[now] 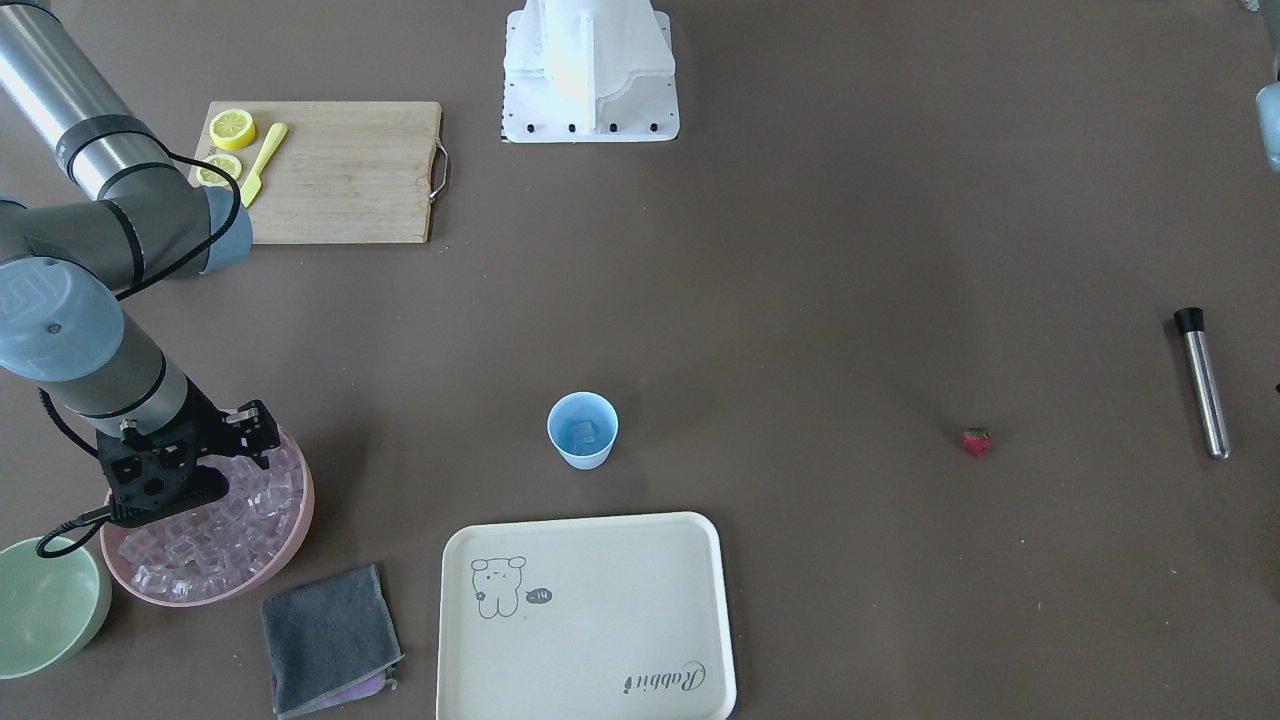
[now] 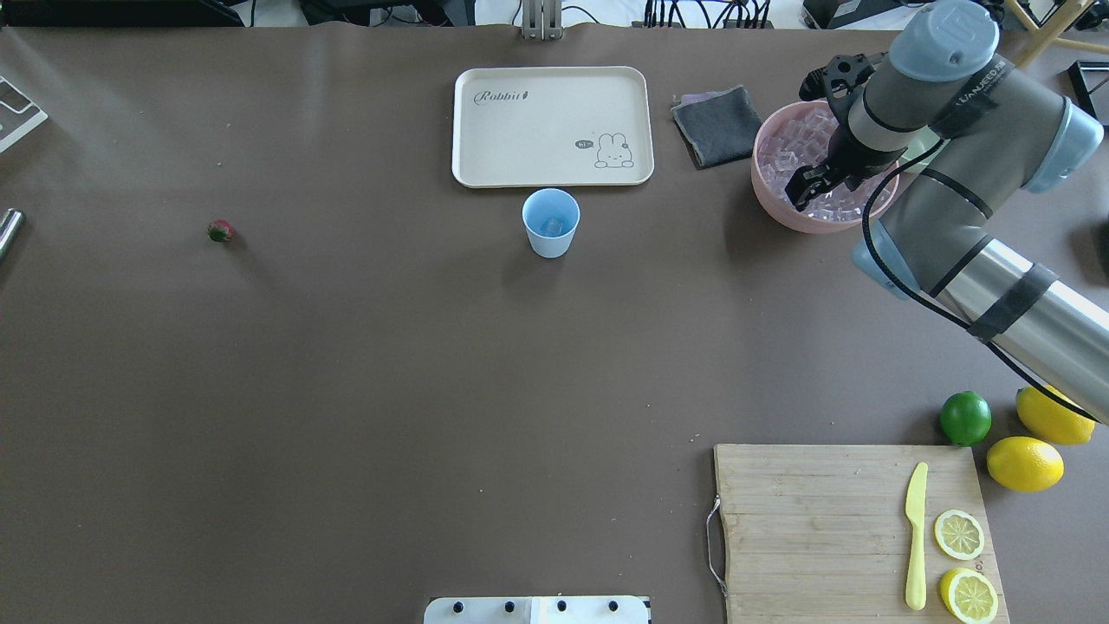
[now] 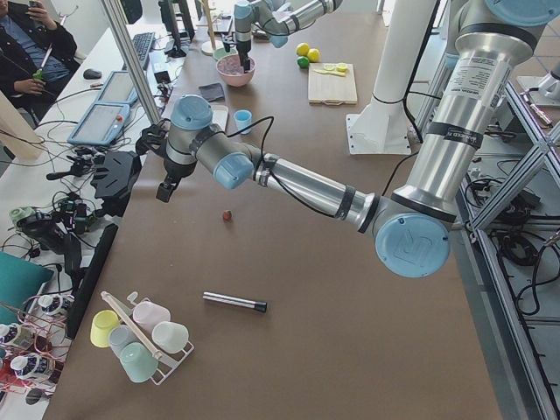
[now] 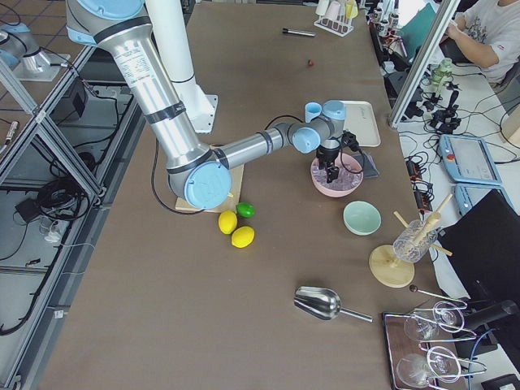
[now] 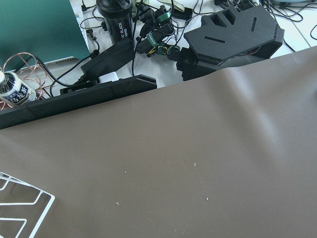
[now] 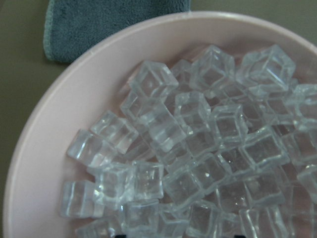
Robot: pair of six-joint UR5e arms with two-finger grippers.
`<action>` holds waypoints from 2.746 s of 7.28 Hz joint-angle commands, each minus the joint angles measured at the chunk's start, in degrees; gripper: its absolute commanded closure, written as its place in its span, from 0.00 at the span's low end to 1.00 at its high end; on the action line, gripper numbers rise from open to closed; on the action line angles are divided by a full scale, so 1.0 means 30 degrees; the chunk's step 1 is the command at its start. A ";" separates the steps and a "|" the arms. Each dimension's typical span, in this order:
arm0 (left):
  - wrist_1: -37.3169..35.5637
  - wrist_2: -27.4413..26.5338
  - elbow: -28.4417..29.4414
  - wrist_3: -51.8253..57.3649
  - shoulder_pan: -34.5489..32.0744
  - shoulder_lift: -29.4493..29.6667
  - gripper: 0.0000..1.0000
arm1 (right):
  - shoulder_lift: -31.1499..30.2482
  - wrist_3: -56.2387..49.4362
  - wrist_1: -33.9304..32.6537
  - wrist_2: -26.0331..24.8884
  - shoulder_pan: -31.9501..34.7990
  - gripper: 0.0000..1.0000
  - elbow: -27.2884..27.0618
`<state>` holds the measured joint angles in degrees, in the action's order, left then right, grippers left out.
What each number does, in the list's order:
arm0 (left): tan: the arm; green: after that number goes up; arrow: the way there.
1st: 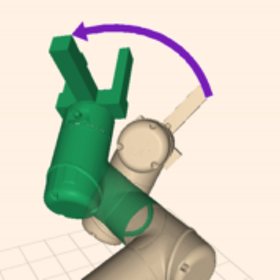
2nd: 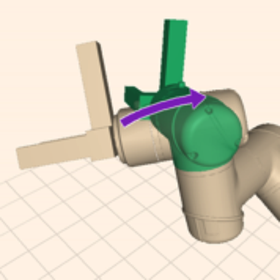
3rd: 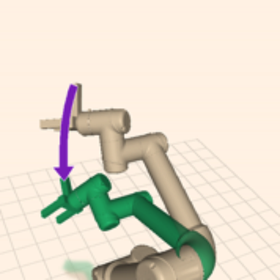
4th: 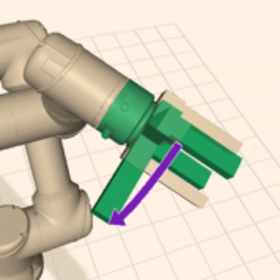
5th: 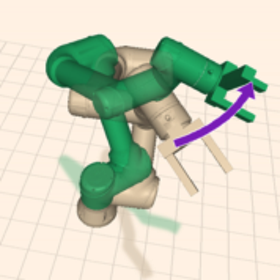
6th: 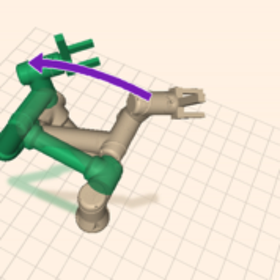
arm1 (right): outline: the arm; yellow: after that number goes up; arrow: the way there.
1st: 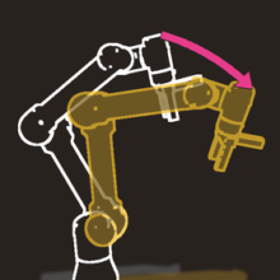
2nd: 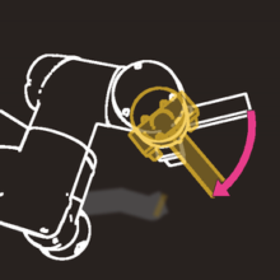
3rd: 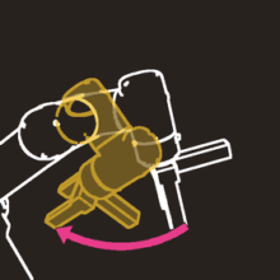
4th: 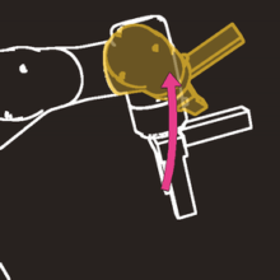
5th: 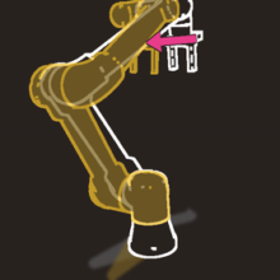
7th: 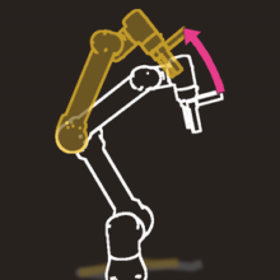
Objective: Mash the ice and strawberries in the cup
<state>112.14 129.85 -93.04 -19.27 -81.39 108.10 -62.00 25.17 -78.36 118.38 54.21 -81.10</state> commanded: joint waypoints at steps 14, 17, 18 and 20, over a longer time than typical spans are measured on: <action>0.0061 0.0018 0.0398 0.0036 0.0030 0.0177 0.02 | 0.0656 -0.0069 -0.0594 0.2153 0.1784 1.00 -0.0999; 0.0061 0.0018 0.0281 0.0065 0.0059 0.0206 0.02 | 0.2870 0.0571 -0.1527 0.2287 0.2407 1.00 -0.0861; 0.0003 0.0018 0.0338 0.0036 0.0059 0.0178 0.02 | 0.4074 0.1417 -0.1564 0.2229 0.2408 1.00 -0.0684; 0.0031 0.0018 0.0397 0.0007 0.0059 -0.0084 0.02 | 0.6362 0.2680 -0.1331 0.2170 0.2175 1.00 0.0371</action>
<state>112.09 129.90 -91.95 -19.17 -81.21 108.36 -46.87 31.01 -82.57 125.00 61.12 -81.38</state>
